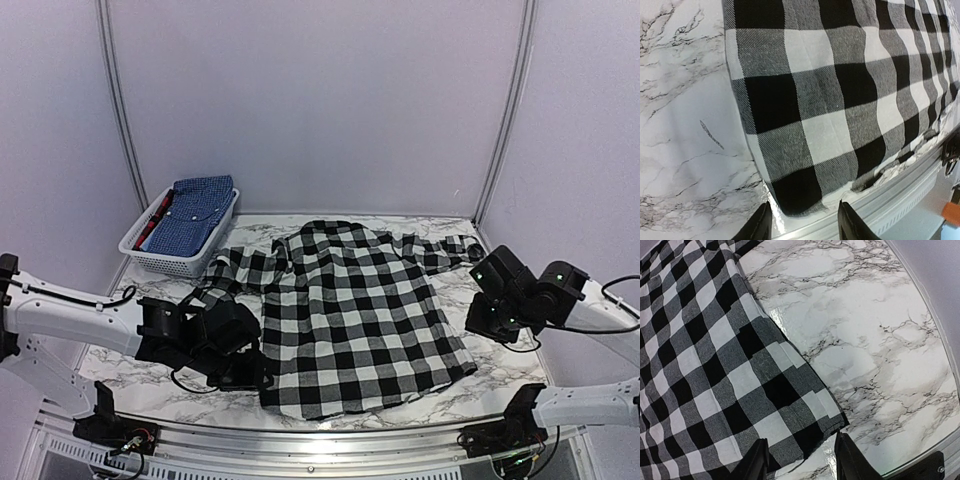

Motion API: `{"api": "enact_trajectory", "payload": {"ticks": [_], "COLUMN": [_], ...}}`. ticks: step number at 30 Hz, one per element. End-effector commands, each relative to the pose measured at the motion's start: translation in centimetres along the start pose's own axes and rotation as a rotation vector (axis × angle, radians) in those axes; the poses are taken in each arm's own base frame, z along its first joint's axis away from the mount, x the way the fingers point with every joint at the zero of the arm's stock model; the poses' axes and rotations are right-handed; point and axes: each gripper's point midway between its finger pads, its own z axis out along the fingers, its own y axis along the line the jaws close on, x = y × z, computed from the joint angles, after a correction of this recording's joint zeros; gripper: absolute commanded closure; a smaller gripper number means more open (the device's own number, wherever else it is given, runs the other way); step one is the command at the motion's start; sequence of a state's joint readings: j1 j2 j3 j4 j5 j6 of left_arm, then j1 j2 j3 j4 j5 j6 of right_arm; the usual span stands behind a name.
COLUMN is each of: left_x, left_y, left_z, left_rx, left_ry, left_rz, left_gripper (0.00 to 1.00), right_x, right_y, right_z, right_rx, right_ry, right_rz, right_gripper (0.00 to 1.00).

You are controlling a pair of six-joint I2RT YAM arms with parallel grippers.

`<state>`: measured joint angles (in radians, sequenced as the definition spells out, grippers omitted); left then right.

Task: Fold and stack the long sleeve shirts
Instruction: Flatten out the flattened shirt at the center of the board.

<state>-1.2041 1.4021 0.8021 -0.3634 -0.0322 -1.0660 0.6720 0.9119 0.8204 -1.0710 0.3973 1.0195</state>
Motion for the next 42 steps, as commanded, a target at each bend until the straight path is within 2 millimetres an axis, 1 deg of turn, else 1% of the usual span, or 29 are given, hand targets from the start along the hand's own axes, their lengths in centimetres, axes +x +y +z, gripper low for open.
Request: {"api": "enact_trajectory", "payload": {"ticks": [1,2,4,6,8,11,13,18,21,24,27,30,34,36,38,40,42], "left_x": [-0.2,-0.8,-1.8,-2.8,-3.6,-4.5,-5.0,-4.4,-3.7,-2.7,-1.7,-0.7,0.7,1.3,2.1,3.2,3.9], "left_y": [0.8,1.0,1.1,1.7,2.1,2.2,1.8,2.0,1.9,1.7,1.6,1.5,0.7,0.2,-0.6,-1.4,-1.5], "left_z": [-1.5,-2.0,-3.1,-3.7,-3.6,-2.5,-1.6,1.7,3.2,4.4,5.4,6.1,6.8,7.0,7.2,7.2,7.1], "left_rx": [-0.019,-0.026,-0.042,-0.074,-0.088,-0.106,-0.103,-0.112,-0.109,-0.102,-0.115,-0.117,-0.108,-0.103,-0.092,-0.080,-0.076], "left_ry": [-0.031,-0.064,-0.115,-0.152,-0.176,-0.180,-0.185,-0.144,-0.117,-0.090,-0.066,-0.049,-0.024,-0.013,0.002,0.018,0.024], "left_rz": [0.003,-0.001,0.000,-0.004,-0.020,-0.024,-0.022,-0.023,-0.015,-0.006,0.008,0.008,0.025,0.033,0.043,0.054,0.049], "left_gripper": [0.46,0.42,0.37,0.35,0.35,0.38,0.43,0.60,0.68,0.77,0.86,0.93,1.00,1.00,1.00,1.00,1.00], "right_x": [-0.6,-0.7,-0.5,0.3,1.7,3.8,5.0,8.8,11.1,13.2,14.8,16.0,17.4,17.8,17.7,17.1,16.6], "right_y": [2.1,3.1,5.3,7.0,8.9,12.0,14.1,17.9,19.5,20.5,20.5,19.3,15.9,14.2,12.3,10.5,8.8], "right_z": [-0.8,-1.1,-1.4,-0.8,-0.3,0.2,0.4,1.7,2.5,3.6,4.7,5.9,7.6,8.1,8.2,7.9,7.6], "right_rx": [-0.090,-0.128,-0.184,-0.191,-0.202,-0.252,-0.298,-0.382,-0.411,-0.445,-0.446,-0.421,-0.364,-0.330,-0.284,-0.248,-0.207], "right_ry": [-0.029,-0.047,-0.059,-0.044,-0.022,-0.009,-0.008,0.035,0.054,0.088,0.115,0.139,0.187,0.205,0.215,0.205,0.199], "right_rz": [-0.040,-0.068,-0.137,-0.210,-0.276,-0.342,-0.367,-0.416,-0.442,-0.453,-0.461,-0.456,-0.423,-0.409,-0.391,-0.364,-0.346], "right_gripper": [0.51,0.48,0.46,0.46,0.46,0.46,0.46,0.51,0.58,0.63,0.70,0.75,0.78,0.80,0.81,0.81,0.81]}}
